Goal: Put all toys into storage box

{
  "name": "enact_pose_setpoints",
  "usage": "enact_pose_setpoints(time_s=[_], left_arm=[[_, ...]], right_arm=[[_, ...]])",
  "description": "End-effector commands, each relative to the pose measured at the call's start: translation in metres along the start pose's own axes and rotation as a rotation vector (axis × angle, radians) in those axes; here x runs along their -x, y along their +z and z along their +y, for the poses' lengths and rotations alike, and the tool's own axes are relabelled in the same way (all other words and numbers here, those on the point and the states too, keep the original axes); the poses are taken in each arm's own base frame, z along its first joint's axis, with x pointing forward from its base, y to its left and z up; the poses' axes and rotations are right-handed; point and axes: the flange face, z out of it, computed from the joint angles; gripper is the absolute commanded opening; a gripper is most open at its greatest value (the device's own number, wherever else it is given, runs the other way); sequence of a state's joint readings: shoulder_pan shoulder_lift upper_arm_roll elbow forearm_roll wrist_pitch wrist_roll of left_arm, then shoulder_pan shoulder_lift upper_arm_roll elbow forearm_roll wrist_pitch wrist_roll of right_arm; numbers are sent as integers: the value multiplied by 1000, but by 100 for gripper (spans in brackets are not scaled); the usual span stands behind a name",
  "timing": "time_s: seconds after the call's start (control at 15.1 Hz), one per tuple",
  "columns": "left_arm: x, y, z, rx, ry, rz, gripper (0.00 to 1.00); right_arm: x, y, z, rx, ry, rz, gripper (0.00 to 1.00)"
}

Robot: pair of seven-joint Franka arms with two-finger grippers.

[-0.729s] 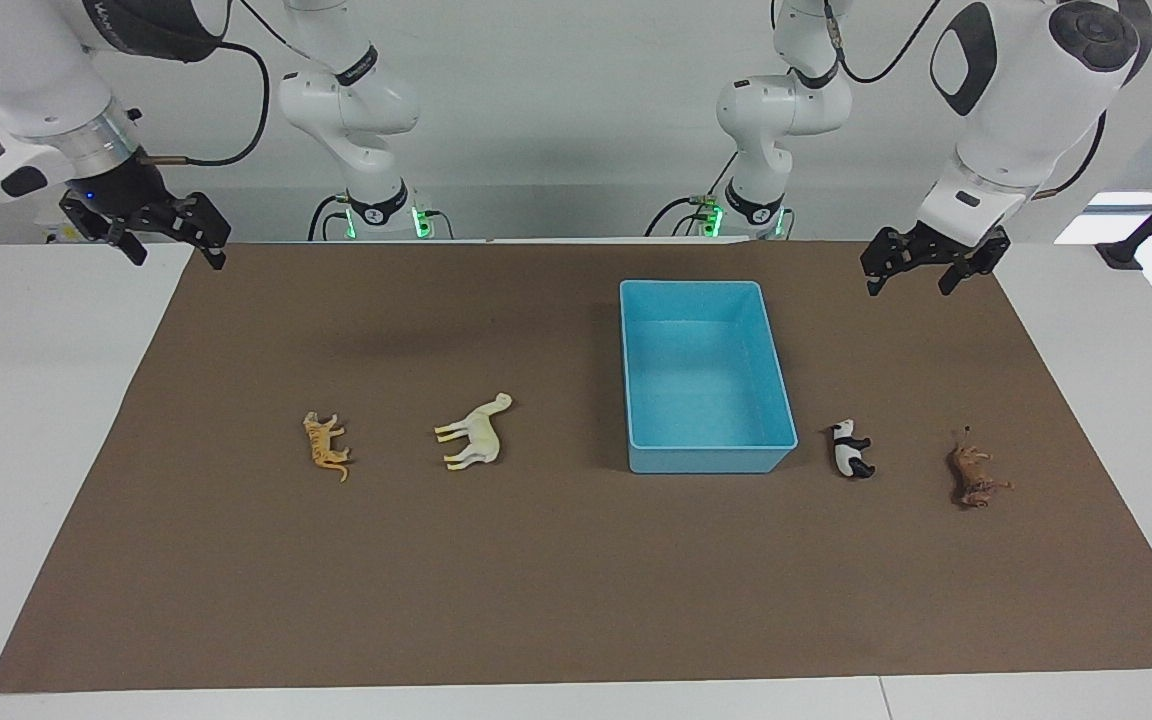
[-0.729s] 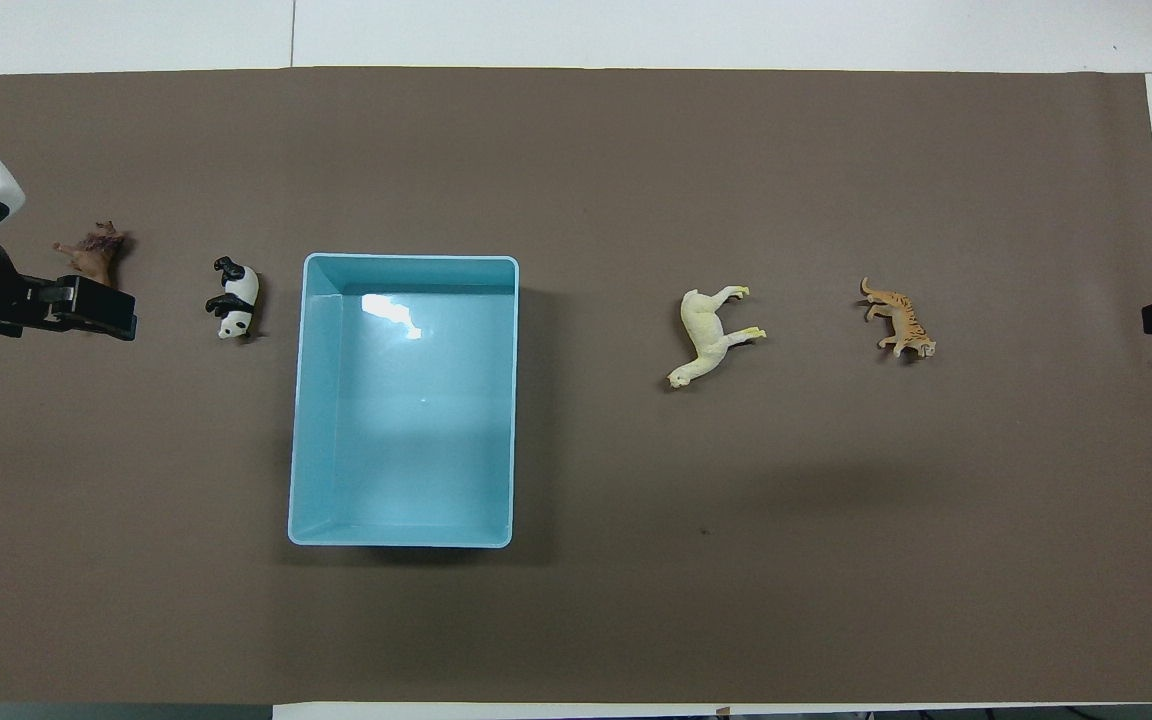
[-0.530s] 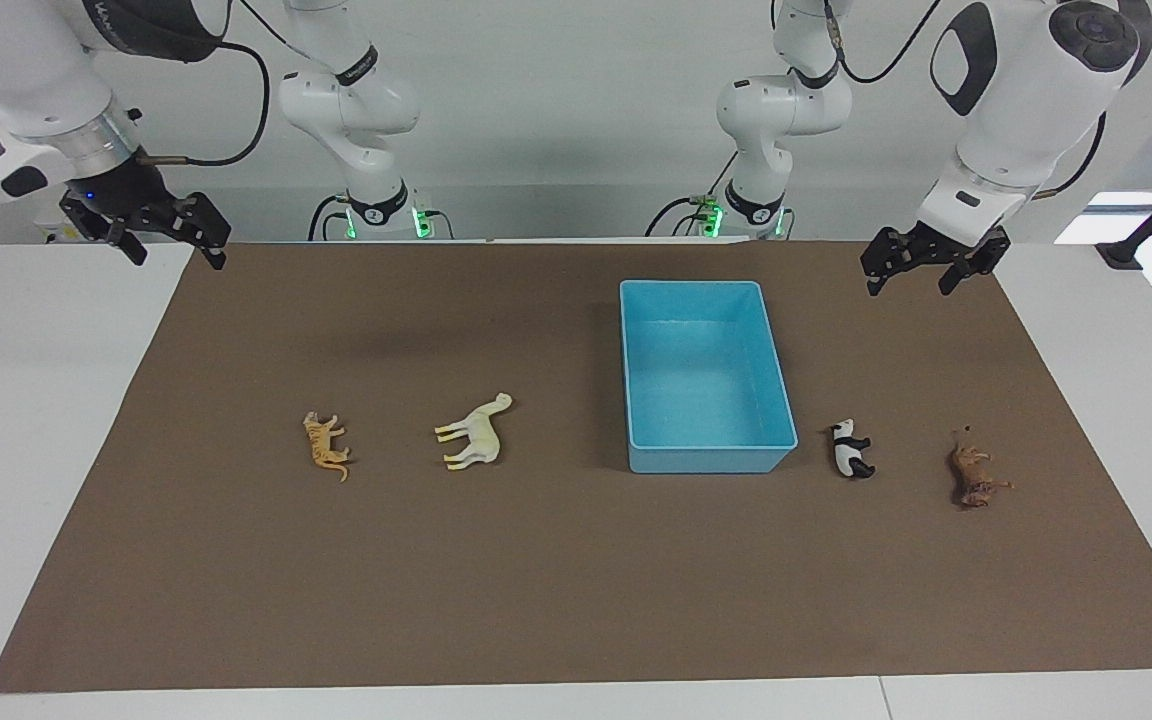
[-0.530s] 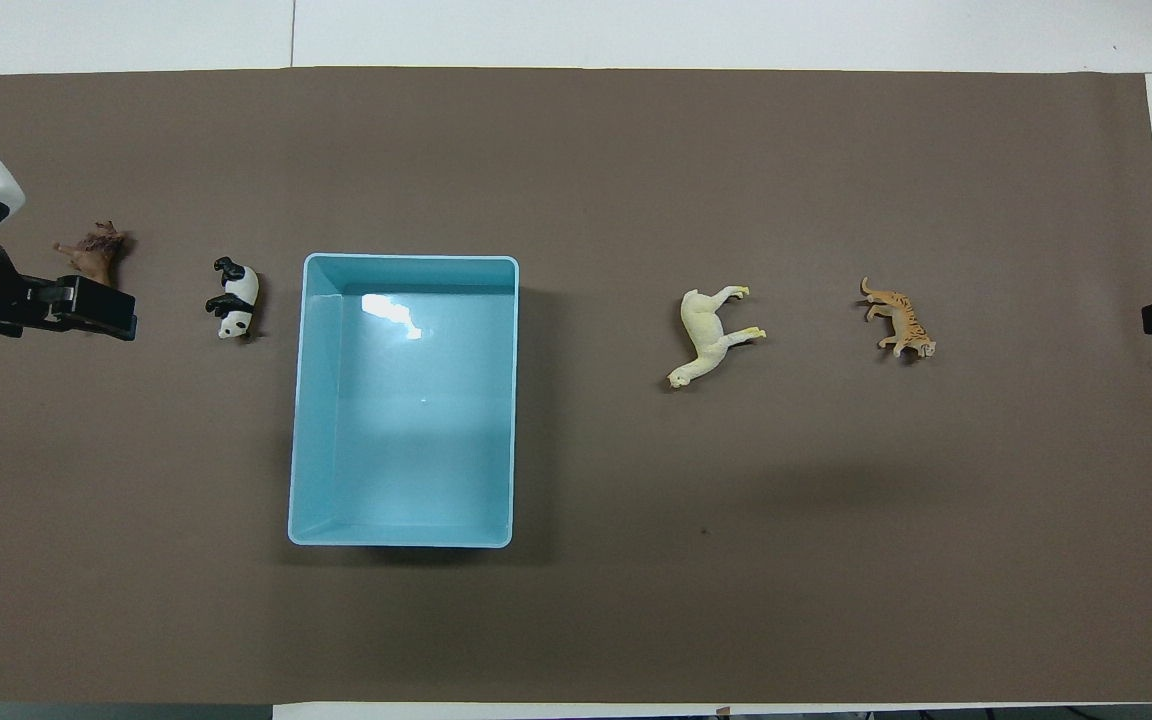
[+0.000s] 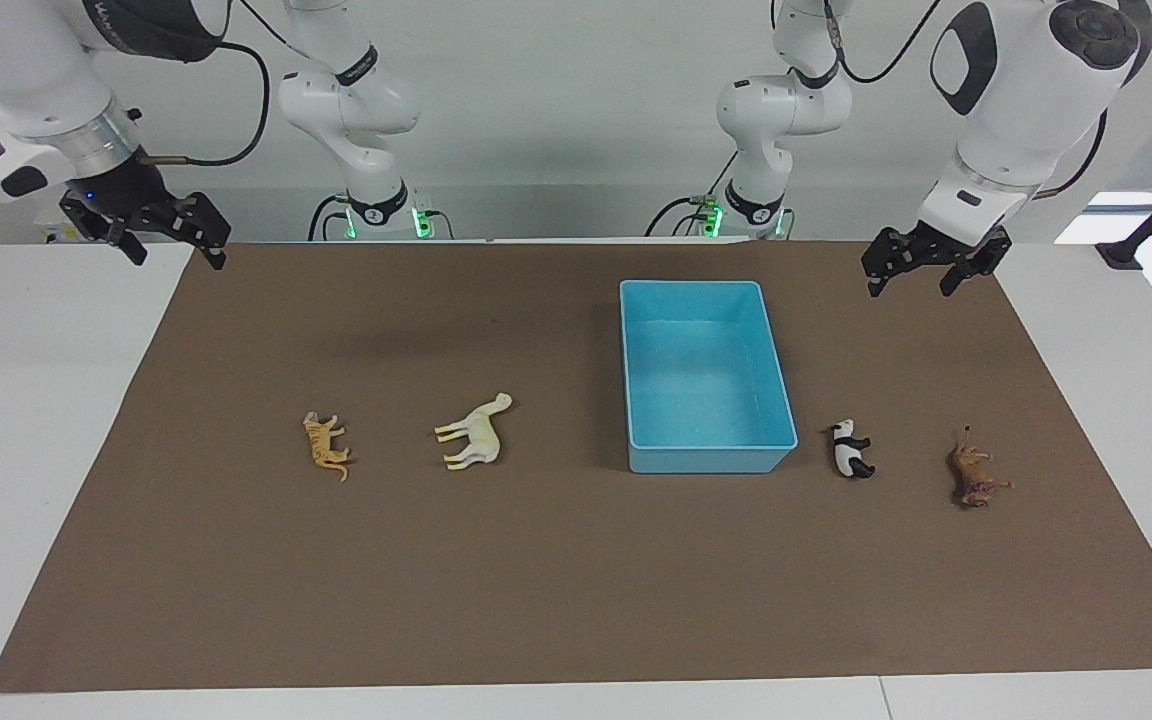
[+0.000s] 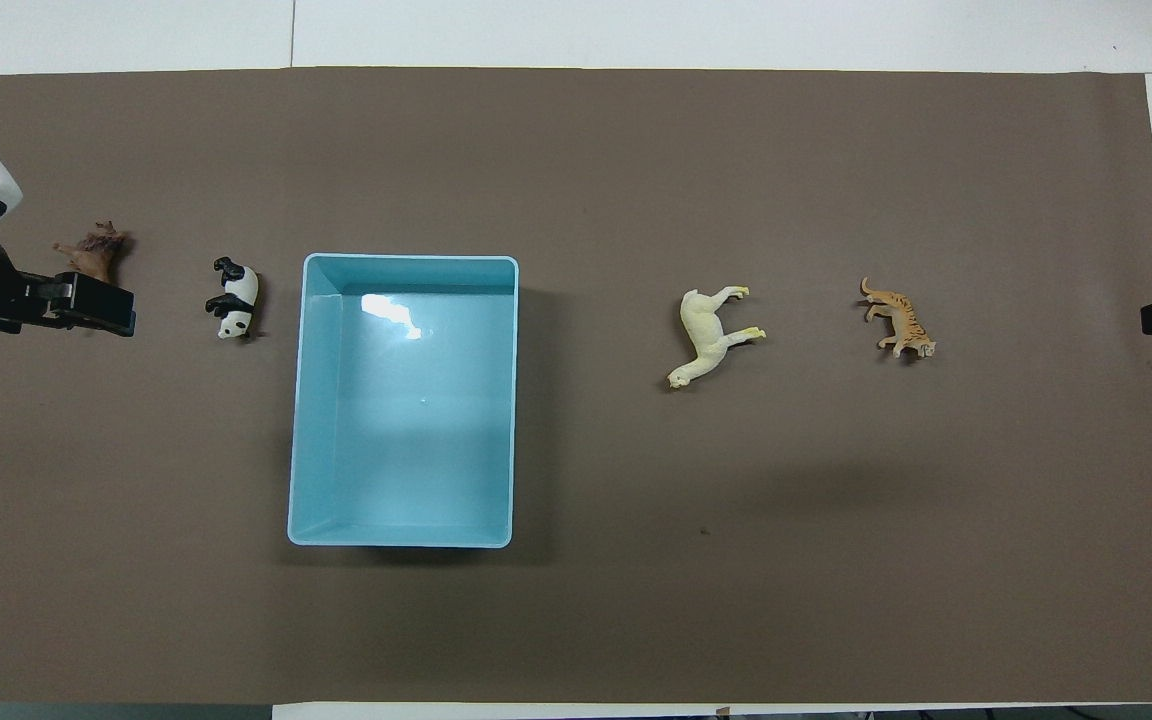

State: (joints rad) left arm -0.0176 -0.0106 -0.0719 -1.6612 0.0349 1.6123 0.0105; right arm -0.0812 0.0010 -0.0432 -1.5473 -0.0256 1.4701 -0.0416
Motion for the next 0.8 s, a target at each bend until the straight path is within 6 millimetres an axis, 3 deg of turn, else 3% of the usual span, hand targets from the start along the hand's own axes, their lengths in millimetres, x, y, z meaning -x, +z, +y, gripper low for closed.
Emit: enact_pose_setpoints(time_s=[0.0,0.2,0.33,0.46,0.6,0.73], left_arm=[[8,-9,-2,5,-12,26,100],[15,4,-2,2,-17,15,100],[5,16,-17,-3,-33,138,100],[-14,34,-23,0,-38,185,100],[-40,66,-22,4,-33,204,100],[-58,89,-22,7,-32,235,100]], right_arm=[[12,11,-5,-1,-22,-26,100],[12,36,-5,-1,-94,-6,100],[7,63,-6,0,-146,12,100],[0,89,-9,1,-178,16,100],[-16,127,-33,3,-249,6,100],[-28,162,-45,7,-295,21,100]])
